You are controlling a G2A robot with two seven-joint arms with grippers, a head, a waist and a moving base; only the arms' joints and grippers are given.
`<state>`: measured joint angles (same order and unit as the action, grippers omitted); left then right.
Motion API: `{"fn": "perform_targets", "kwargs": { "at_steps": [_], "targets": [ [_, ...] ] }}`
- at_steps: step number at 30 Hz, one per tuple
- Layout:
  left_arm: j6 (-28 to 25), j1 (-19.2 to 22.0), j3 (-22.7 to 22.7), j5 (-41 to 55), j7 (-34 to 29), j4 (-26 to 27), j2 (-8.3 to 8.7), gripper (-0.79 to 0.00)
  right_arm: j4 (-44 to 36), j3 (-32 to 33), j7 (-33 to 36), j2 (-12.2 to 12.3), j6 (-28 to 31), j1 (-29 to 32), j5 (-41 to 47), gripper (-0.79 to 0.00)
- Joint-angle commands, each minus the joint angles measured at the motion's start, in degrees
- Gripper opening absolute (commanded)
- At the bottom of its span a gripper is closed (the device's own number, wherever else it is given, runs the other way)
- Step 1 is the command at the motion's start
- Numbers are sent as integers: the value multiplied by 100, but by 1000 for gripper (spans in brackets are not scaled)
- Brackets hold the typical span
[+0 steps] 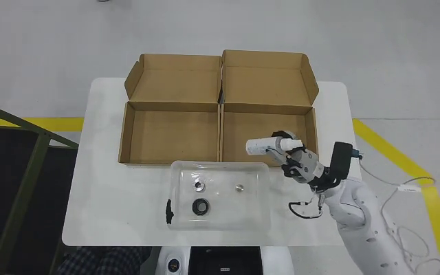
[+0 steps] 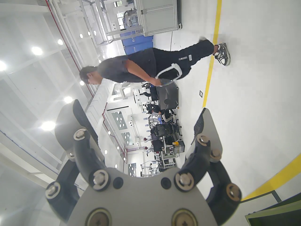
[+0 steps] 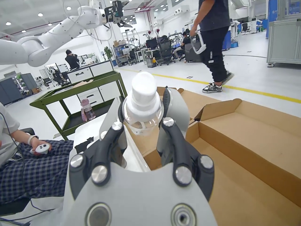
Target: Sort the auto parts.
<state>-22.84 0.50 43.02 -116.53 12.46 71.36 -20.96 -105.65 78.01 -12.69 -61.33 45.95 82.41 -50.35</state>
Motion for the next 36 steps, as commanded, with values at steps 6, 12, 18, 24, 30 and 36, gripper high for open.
{"fn": "perform_targets", "kwargs": {
  "at_steps": [6,12,18,24,30,36],
  "targets": [
    [0,0,0,0,0,0,0,0,8,27,56,-20,-107,-78,150,-785],
    [0,0,0,0,0,0,0,0,-56,-64,271,-52,-535,-222,-231,-785],
    [0,0,0,0,0,0,0,0,111,-394,689,-115,-1181,-567,-828,-785],
    [0,0,0,0,0,0,0,0,316,-769,1313,-189,-1805,-1029,-1423,-785],
    [0,0,0,0,0,0,0,0,630,-1173,1801,-281,-2145,-1452,-1667,-785],
    [0,0,0,0,0,0,0,0,1119,-1602,2141,-397,-2298,-1899,-1723,-785]
  ]
}}
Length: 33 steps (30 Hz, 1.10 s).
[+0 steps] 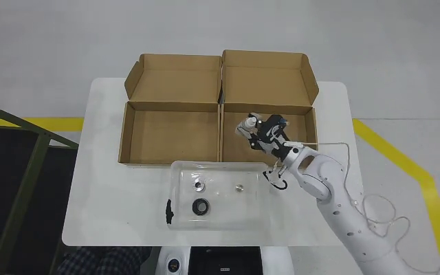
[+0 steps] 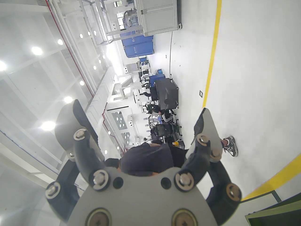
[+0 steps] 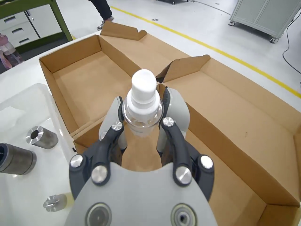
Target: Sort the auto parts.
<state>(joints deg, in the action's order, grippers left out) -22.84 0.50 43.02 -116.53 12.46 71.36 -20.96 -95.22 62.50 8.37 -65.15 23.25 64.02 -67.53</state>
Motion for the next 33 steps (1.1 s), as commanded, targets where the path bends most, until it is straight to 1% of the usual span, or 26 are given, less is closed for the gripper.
{"fn": "perform_targets", "kwargs": {
  "at_steps": [1,8,15,17,18,19,20,21,22,23,24,29,33],
  "targets": [
    [0,0,0,0,0,0,0,0,157,-115,69,-36,-64,-131,-10,-785],
    [0,0,0,0,0,0,0,0,624,-445,240,-160,-215,-508,-64,-785],
    [0,0,0,0,0,0,0,0,886,-611,366,-242,-297,-698,-120,-785],
    [0,0,0,0,0,0,0,0,946,-645,377,-263,-325,-735,-139,-754],
    [0,0,0,0,0,0,0,0,976,-659,381,-273,-354,-746,-153,-696],
    [0,0,0,0,0,0,0,0,1001,-674,386,-282,-367,-755,-159,-677],
    [0,0,0,0,0,0,0,0,1028,-685,381,-291,-383,-761,-159,-631],
    [0,0,0,0,0,0,0,0,1047,-695,380,-299,-389,-769,-162,-548],
    [0,0,0,0,0,0,0,0,1064,-702,387,-306,-398,-776,-178,-431],
    [0,0,0,0,0,0,0,0,1075,-706,389,-312,-403,-779,-189,-102],
    [0,0,0,0,0,0,0,0,1082,-706,389,-316,-406,-779,-199,0],
    [0,0,0,0,0,0,0,0,984,-646,410,-316,-397,-722,-287,0],
    [0,0,0,0,0,0,0,0,689,-504,362,-280,-295,-595,-396,0]
  ]
}}
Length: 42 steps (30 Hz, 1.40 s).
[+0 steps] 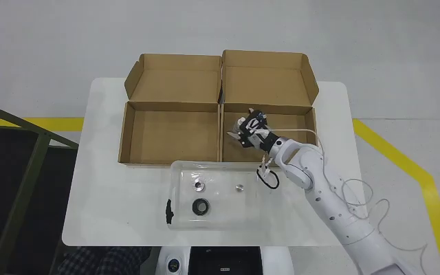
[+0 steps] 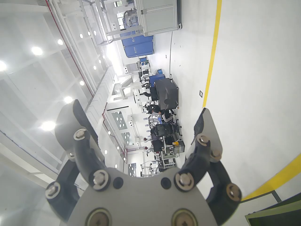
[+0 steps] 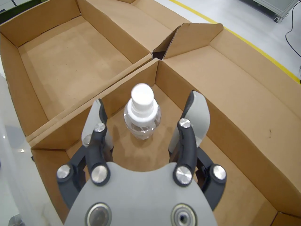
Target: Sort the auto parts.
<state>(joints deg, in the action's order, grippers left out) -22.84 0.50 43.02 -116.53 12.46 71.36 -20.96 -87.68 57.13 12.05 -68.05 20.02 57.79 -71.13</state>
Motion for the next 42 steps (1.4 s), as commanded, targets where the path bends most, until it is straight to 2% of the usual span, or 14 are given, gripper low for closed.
{"fn": "perform_targets", "kwargs": {
  "at_steps": [1,5,11,21,32,42],
  "targets": [
    [0,0,0,0,0,0,0,0,-163,80,1,24,56,72,-72,0],
    [0,0,0,0,0,0,0,0,-717,341,52,95,233,314,-147,0],
    [0,0,0,0,0,0,0,0,-1596,795,258,228,982,785,106,0],
    [0,0,0,0,0,0,0,0,-2813,1071,826,411,1685,1810,-402,0],
    [0,0,0,0,0,0,0,0,-3190,1011,953,528,2171,2450,-1166,0],
    [0,0,0,0,0,0,0,0,-3133,774,1009,584,2387,2656,-1789,0]
  ]
}}
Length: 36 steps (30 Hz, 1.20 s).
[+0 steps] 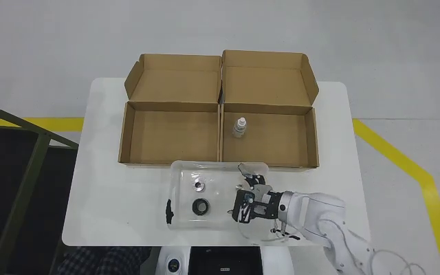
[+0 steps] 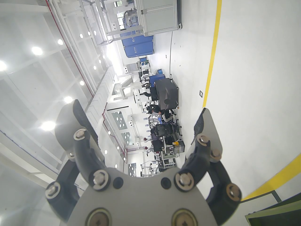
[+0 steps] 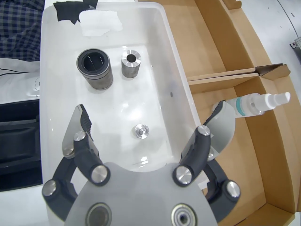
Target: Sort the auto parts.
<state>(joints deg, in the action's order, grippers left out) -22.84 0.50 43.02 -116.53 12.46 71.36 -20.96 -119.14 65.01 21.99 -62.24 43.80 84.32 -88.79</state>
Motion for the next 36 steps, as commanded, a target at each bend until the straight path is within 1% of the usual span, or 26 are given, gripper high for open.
{"fn": "perform_targets", "kwargs": {
  "at_steps": [1,11,15,18,21,22,23,26,27,35,36],
  "targets": [
    [0,0,0,0,0,0,0,0,13,-38,36,5,17,9,-62,0],
    [0,0,0,0,0,0,0,0,135,-169,387,15,-118,-34,-301,0],
    [0,0,0,0,0,0,0,0,158,-203,559,15,-178,-71,-357,-37],
    [0,0,0,0,0,0,0,0,194,-245,643,14,-207,-100,-400,-9],
    [0,0,0,0,0,0,0,0,262,-301,742,9,-230,-149,-461,-55],
    [0,0,0,0,0,0,0,0,289,-318,785,7,-261,-166,-496,-95],
    [0,0,0,0,0,0,0,0,303,-340,815,3,-291,-182,-515,-102],
    [0,0,0,0,0,0,0,0,349,-395,904,-8,-399,-229,-573,-268],
    [0,0,0,0,0,0,0,0,373,-417,926,-13,-421,-249,-589,-403],
    [0,0,0,0,0,0,0,0,540,-655,1137,-59,-523,-434,-677,-428],
    [0,0,0,0,0,0,0,0,556,-678,1169,-65,-533,-453,-681,-459]
  ]
}}
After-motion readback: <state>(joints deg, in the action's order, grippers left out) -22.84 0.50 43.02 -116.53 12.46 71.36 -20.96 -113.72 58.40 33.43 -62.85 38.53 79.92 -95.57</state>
